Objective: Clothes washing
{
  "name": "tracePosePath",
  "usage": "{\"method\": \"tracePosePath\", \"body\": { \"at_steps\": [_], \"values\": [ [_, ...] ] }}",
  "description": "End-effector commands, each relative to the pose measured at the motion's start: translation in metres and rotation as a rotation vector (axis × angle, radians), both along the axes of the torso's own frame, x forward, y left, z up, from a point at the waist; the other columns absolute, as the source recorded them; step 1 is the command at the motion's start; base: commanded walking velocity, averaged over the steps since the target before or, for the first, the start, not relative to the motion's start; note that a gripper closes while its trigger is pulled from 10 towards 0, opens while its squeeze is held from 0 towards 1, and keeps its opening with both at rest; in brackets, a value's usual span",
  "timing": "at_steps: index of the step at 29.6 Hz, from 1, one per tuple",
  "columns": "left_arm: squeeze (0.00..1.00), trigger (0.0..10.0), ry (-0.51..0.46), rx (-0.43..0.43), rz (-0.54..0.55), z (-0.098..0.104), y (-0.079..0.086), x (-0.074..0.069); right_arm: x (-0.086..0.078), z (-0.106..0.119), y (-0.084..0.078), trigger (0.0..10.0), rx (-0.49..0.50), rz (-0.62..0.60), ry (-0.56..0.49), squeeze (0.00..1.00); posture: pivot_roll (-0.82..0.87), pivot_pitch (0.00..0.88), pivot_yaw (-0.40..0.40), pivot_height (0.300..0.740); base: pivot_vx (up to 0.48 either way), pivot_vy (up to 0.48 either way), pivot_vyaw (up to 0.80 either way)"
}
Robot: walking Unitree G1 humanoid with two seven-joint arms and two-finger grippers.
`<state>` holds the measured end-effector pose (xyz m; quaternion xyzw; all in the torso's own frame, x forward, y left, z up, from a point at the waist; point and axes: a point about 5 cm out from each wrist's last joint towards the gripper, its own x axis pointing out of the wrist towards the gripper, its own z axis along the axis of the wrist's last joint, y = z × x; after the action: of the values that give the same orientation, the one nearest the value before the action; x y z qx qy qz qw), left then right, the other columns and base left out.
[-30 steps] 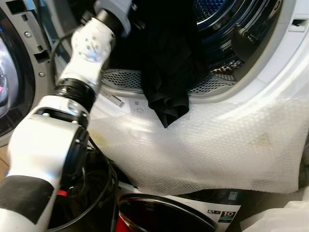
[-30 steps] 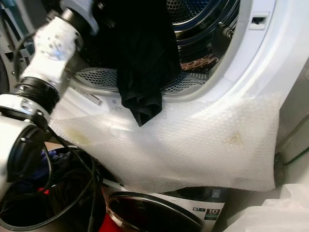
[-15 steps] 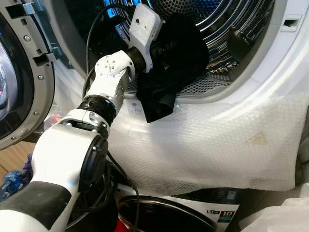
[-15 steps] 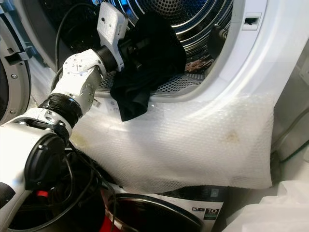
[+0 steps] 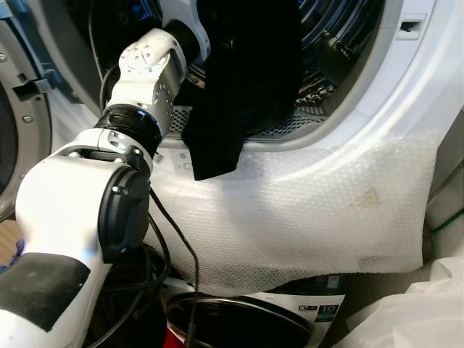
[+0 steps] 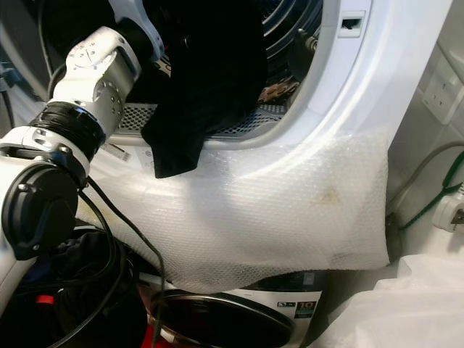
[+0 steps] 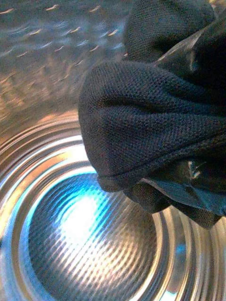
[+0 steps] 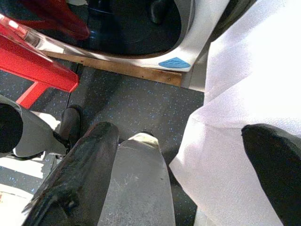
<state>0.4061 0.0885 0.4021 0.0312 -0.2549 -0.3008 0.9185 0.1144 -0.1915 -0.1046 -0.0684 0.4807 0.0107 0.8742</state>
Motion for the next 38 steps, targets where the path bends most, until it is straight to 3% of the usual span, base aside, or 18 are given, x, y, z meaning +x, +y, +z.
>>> {"method": "tracePosePath", "body": {
  "at_steps": [1, 7, 8, 13, 18, 28, 38],
  "values": [
    [0.00, 10.0, 0.088, 0.136, -0.065, -0.025, -0.009, 0.003, -0.026, -0.009, 0.011, 10.0, 0.028, -0.005, 0.091, 0.00, -0.05, 0.106, 0.081, 0.740, 0.000, 0.000, 0.00],
    [0.00, 10.0, 0.113, 0.188, -0.186, -0.038, -0.014, 0.001, -0.022, -0.009, 0.019, 10.0, 0.040, 0.001, 0.079, 0.00, -0.04, 0.108, 0.085, 0.740, 0.000, 0.000, 0.00],
    [1.00, 10.0, 0.110, 0.188, -0.173, -0.036, -0.012, 0.001, -0.021, -0.008, 0.021, 10.0, 0.043, 0.004, 0.078, 0.00, -0.02, 0.104, 0.085, 0.740, 0.000, 0.000, 0.00],
    [1.00, 10.0, 0.097, 0.180, -0.112, -0.027, -0.005, 0.002, -0.017, -0.008, 0.026, 10.0, 0.052, 0.015, 0.076, 0.00, -0.01, 0.101, 0.085, 0.740, 0.000, 0.000, 0.00],
    [1.00, 10.0, 0.118, 0.099, -0.109, -0.017, 0.008, 0.003, -0.008, -0.006, 0.030, 10.0, 0.059, 0.022, 0.067, 0.00, 0.01, 0.085, 0.083, 0.740, 0.000, 0.000, 0.00],
    [1.00, 10.0, 0.099, 0.138, -0.052, -0.009, 0.018, 0.002, 0.003, -0.004, 0.030, 10.0, 0.058, 0.025, 0.057, 0.00, 0.03, 0.070, 0.079, 0.740, 0.000, 0.000, 0.00],
    [1.00, 10.0, 0.052, 0.099, 0.016, 0.019, 0.031, -0.003, 0.005, -0.004, 0.034, 10.0, 0.066, 0.028, 0.066, 0.00, 0.04, 0.066, 0.087, 0.740, 0.000, 0.000, 0.00]
  ]
}}
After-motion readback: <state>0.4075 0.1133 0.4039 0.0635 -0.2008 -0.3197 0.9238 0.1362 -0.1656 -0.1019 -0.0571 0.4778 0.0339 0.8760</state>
